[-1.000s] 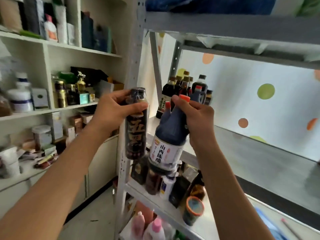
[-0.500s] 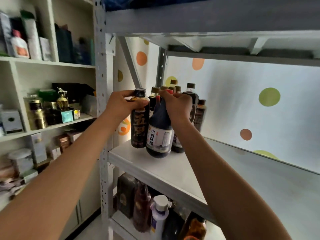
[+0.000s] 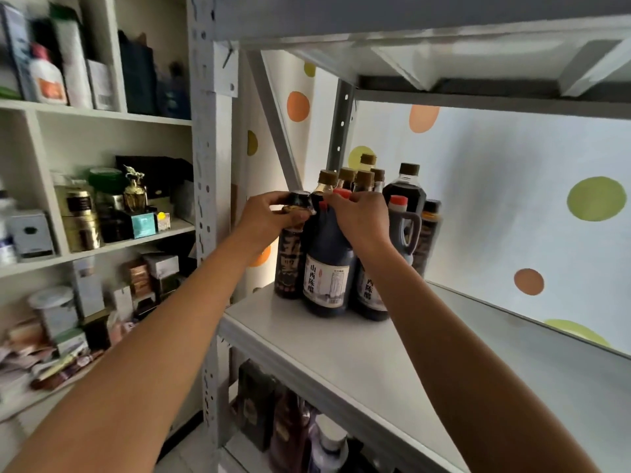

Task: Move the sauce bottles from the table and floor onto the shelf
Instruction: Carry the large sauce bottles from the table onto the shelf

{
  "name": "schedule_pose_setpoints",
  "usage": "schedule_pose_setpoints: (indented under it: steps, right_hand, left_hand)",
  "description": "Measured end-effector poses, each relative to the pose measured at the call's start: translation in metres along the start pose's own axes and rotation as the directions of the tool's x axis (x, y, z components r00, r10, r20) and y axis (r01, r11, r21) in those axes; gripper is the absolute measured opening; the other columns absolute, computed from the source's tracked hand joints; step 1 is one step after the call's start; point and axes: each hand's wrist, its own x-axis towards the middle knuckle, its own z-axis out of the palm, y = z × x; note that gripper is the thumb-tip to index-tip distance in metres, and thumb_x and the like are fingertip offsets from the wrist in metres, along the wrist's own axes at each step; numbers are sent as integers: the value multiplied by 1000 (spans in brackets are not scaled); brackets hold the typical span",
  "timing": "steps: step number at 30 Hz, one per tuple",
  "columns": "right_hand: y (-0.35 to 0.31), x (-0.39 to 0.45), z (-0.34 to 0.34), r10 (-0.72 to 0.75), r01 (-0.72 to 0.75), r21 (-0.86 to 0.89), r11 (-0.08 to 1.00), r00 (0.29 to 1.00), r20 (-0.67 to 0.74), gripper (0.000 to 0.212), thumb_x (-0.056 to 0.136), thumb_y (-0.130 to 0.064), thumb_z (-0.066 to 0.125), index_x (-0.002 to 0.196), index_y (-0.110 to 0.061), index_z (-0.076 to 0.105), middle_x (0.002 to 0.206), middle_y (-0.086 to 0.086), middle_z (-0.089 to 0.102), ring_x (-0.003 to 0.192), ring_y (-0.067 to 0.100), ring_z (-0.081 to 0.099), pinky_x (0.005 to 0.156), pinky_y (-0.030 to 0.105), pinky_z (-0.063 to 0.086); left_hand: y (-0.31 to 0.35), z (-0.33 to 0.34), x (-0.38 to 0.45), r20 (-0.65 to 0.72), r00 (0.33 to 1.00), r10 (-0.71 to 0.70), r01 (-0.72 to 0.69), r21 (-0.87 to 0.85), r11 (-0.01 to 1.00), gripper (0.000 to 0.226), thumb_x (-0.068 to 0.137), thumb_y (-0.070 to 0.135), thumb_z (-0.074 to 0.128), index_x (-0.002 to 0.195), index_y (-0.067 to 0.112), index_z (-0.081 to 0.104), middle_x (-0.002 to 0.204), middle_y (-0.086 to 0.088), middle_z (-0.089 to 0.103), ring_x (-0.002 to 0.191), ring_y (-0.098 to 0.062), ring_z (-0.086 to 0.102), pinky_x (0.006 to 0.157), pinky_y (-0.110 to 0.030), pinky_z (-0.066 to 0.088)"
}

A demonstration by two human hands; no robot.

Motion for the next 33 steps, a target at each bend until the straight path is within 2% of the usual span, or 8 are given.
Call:
schedule_pose_setpoints:
  steps: [4, 11, 13, 16, 17, 21, 27, 33]
  right_hand:
    - [2, 4, -8, -62, 59, -216, 975, 998, -8, 40, 87, -44, 64, 64, -11, 65, 58, 0, 63, 58, 17, 61, 52, 27, 41]
    - [5, -2, -2, -136, 118, -296, 948, 990, -40, 38, 90, -46, 61, 61, -21, 57, 61, -5, 61, 65, 17, 62, 55, 27, 40]
    - [8, -3, -1, -162, 135, -299, 945, 984, -68, 35, 90, -48, 61, 68, -21, 62, 64, -8, 62, 66, 14, 62, 55, 27, 41]
    - [12, -7, -1, -196, 150, -324, 934, 974, -114, 33, 88, -54, 61, 85, -22, 66, 73, -10, 66, 72, 12, 62, 60, 28, 47]
    - [13, -9, -2, -205, 157, -332, 930, 972, -117, 34, 88, -55, 62, 89, -22, 66, 76, -10, 66, 73, 13, 63, 62, 29, 49]
    - [15, -22, -11, -230, 172, -385, 907, 967, -112, 34, 88, -51, 62, 107, -23, 63, 91, -10, 68, 85, 15, 63, 65, 31, 50]
    - [17, -82, -17, -430, 342, -420, 840, 893, -134, 39, 90, -25, 66, 127, -15, 62, 130, 2, 59, 123, 20, 50, 101, 41, 47]
    - [14, -199, 18, -542, 495, -395, 774, 841, -7, 43, 87, -21, 69, 128, -9, 62, 132, 6, 59, 127, 24, 51, 106, 44, 44]
  left_hand:
    - [-10, 6, 4, 38, 999, -17, 17, -2, 1000, 48, 83, 15, 74, 129, 14, 59, 110, 10, 65, 82, 12, 61, 59, -1, 44]
    - [-22, 19, 1, 41, 998, -47, 47, 5, 999, 43, 95, 26, 60, 136, 26, 47, 112, 18, 60, 100, 4, 57, 71, -4, 44]
    - [-22, 23, -1, 33, 999, -43, 42, 24, 999, 44, 97, 25, 56, 139, 25, 43, 122, 10, 59, 111, -7, 55, 80, -11, 43]
    - [-18, 25, -7, 31, 999, -9, 6, 98, 995, 47, 98, 26, 53, 142, 23, 38, 128, 9, 53, 113, -6, 49, 78, -1, 39]
    - [-17, 25, -9, 18, 1000, -2, 0, 109, 994, 51, 98, 29, 54, 144, 23, 35, 133, 8, 50, 119, -8, 47, 85, -1, 35]
    - [-18, 17, -24, -64, 998, 27, -14, 186, 982, 65, 95, 43, 55, 151, 25, 26, 156, 5, 32, 142, -18, 30, 108, -30, 28]
    - [0, -4, -100, 35, 976, 216, -214, 356, 910, 61, 99, 42, 46, 152, 27, 21, 160, 4, 21, 146, -13, 20, 119, -41, 21]
    - [-14, -60, -209, 89, 944, 317, -312, 545, 778, 61, 102, 41, 40, 154, 21, 16, 161, -2, 18, 149, -16, 13, 118, -49, 21]
